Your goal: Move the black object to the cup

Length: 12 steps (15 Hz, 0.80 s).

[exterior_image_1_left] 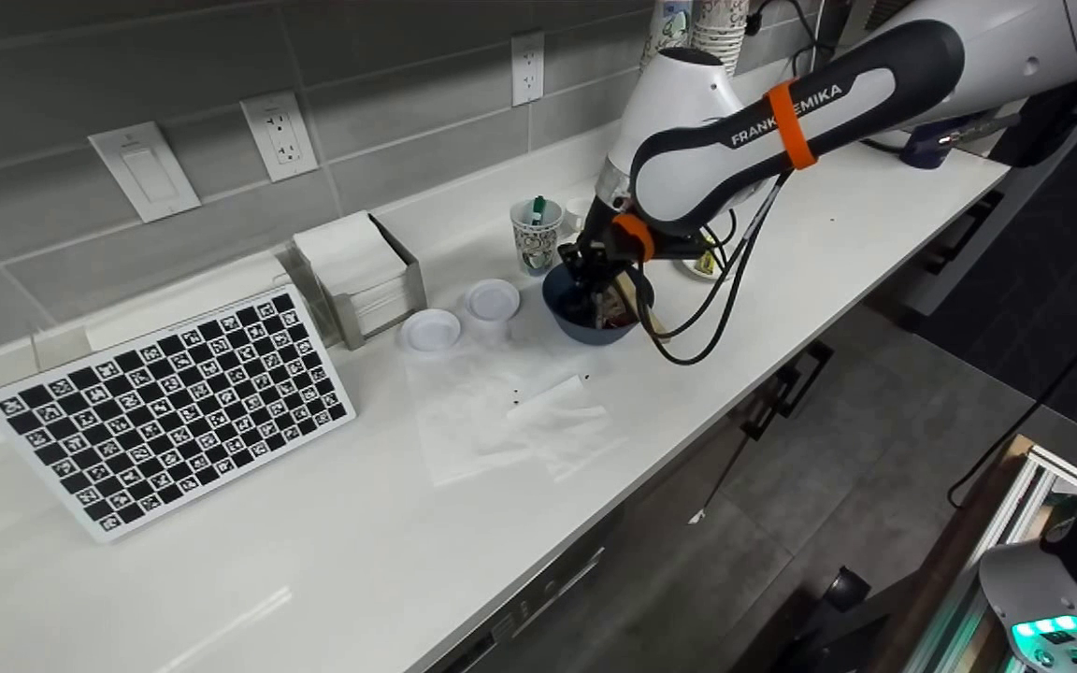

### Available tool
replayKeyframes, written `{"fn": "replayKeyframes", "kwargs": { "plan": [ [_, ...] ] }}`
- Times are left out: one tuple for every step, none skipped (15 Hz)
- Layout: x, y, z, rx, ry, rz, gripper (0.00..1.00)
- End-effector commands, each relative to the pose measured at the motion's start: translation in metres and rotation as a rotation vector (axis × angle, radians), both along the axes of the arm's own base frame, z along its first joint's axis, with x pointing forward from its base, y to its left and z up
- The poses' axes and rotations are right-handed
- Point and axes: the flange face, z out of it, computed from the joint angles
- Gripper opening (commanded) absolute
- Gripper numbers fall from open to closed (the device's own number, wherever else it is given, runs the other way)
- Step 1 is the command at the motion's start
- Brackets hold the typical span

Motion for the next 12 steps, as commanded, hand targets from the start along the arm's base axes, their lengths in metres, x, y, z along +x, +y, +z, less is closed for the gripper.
{"fn": "replayKeyframes", "kwargs": {
  "plan": [
    [-0.02, 0.013, 0.045, -0.016, 0.001, 0.023, 0.01],
    [-0.024, 0.016, 0.057, -0.025, -0.007, 0.029, 0.01],
    [-0.029, 0.018, 0.069, -0.037, -0.008, 0.036, 0.01],
    [-0.033, 0.019, 0.081, -0.053, -0.004, 0.036, 0.01],
    [-0.036, 0.017, 0.093, -0.072, -0.016, 0.024, 0.01],
    [-0.034, 0.015, 0.103, -0.078, -0.049, 0.01, 0.01],
    [-0.031, 0.014, 0.113, -0.082, -0.095, -0.009, 0.01],
    [-0.024, 0.01, 0.119, -0.093, -0.133, -0.023, 0.01],
    [-0.017, 0.006, 0.125, -0.096, -0.16, -0.036, 0.01],
    [-0.012, 0.002, 0.13, -0.095, -0.187, -0.048, 0.01],
    [-0.005, -0.003, 0.134, -0.101, -0.214, -0.061, 0.01],
    [0.001, -0.007, 0.136, -0.104, -0.241, -0.072, 0.01]
  ]
}}
